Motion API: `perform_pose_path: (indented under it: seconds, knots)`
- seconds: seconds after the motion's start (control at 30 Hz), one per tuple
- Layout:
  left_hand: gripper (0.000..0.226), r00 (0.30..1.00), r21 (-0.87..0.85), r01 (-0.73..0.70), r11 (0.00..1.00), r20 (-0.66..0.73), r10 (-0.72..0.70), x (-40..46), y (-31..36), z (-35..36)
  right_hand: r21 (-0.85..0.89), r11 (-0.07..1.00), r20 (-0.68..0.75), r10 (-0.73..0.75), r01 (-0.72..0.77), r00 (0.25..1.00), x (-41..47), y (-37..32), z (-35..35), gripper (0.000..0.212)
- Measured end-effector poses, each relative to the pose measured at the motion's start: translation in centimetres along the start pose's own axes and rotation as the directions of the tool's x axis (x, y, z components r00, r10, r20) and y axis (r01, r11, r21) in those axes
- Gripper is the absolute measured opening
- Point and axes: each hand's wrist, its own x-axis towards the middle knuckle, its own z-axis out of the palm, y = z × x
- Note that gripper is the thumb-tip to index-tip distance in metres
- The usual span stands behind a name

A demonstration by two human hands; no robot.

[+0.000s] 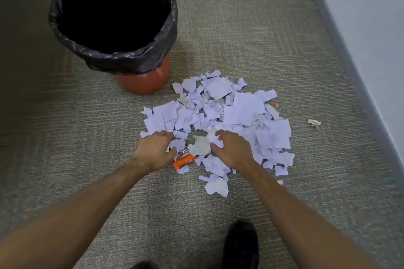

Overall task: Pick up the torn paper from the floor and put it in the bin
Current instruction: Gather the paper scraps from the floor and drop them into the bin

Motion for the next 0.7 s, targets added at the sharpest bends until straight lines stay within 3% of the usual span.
perform_pose_path:
  seconds: [0.2, 0.4, 0.53, 0.7]
  knots:
    - [0.053, 0.994, 0.09, -0.09, 0.992, 0.073, 0.083, 2.9, -1.4, 3.9, -0.031, 0.999, 0.107, -0.021, 0.024, 0.994, 3.2, 0.2, 3.7, 0.057]
    - [0.084, 0.963, 0.117, -0.255, 0.96, 0.118, 0.241, 5.4, -1.1, 8.7, -0.137, 0.983, 0.171, -0.096, 0.12, 0.981, 6.8, 0.7, 6.5, 0.071]
    - [0.063, 0.954, 0.15, -0.3, 0.942, 0.027, 0.299, 6.4, -1.5, 10.1, -0.185, 0.97, 0.184, -0.127, 0.161, 0.975, 7.9, 1.1, 7.8, 0.067]
    - [0.047, 0.923, 0.188, -0.384, 0.904, 0.045, 0.383, 7.2, -2.4, 9.5, -0.134, 0.974, 0.158, -0.159, 0.181, 0.974, 8.6, 0.7, 8.5, 0.048]
